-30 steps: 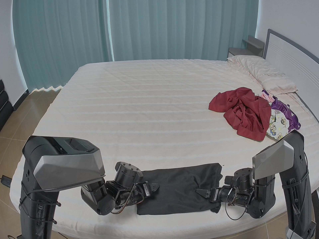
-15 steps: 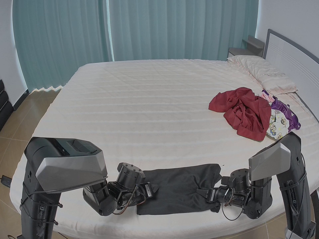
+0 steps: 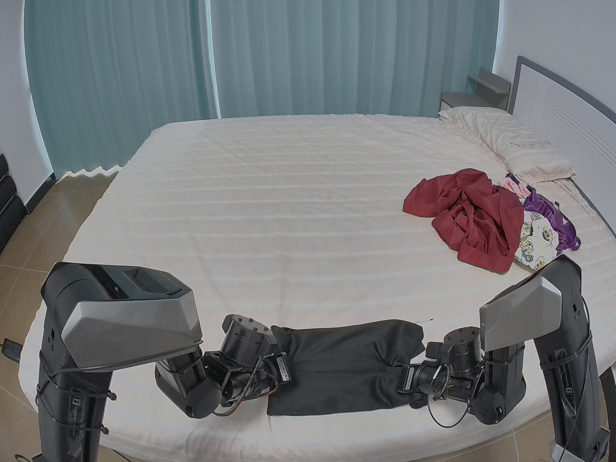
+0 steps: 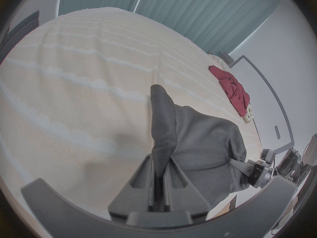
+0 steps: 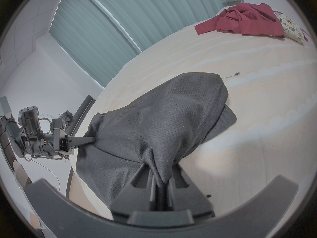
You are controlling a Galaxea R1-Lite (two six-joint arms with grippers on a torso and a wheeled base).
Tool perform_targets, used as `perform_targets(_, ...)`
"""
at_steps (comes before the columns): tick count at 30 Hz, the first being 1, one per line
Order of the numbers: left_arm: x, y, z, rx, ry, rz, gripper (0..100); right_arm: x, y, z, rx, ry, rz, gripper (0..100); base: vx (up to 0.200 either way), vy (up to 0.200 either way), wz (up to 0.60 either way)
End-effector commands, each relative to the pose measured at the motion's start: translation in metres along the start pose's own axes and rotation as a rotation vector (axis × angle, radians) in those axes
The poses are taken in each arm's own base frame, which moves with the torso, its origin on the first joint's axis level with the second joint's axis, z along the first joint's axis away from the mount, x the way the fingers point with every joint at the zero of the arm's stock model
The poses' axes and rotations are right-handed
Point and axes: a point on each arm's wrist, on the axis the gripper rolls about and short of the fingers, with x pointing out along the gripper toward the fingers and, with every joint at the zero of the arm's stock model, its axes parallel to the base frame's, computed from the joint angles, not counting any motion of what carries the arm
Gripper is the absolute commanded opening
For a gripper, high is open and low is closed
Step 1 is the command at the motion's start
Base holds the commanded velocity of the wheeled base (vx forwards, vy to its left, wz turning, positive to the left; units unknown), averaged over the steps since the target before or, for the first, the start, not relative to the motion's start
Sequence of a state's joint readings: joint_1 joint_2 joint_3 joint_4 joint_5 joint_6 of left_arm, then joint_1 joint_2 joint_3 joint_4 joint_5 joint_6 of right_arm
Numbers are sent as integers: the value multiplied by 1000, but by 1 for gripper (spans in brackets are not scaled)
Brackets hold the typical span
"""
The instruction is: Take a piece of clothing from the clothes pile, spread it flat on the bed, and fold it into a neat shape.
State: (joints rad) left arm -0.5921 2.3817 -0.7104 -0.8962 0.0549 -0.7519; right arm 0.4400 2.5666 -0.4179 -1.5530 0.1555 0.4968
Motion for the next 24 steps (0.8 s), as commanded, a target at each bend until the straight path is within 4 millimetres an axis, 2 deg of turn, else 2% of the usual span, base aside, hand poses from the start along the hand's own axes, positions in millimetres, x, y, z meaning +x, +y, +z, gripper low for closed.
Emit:
perform_targets(1, -4, -1, 3, -2, -10, -4, 0, -1, 1, 2, -2, -12, 4, 0, 0, 0, 0)
perform_targets(21, -2, 4, 0, -12, -26, 30, 0, -1, 0, 0, -2, -7, 0, 0, 0, 0, 0)
perform_targets(22, -2, 3, 0, -11, -27, 28, 100, -1, 0, 0, -3, -7, 1, 0, 0, 0, 0)
perform_targets(24, -2, 3, 0, -9, -26, 29, 100, -1, 0, 0, -3, -7, 1, 0, 0, 0, 0)
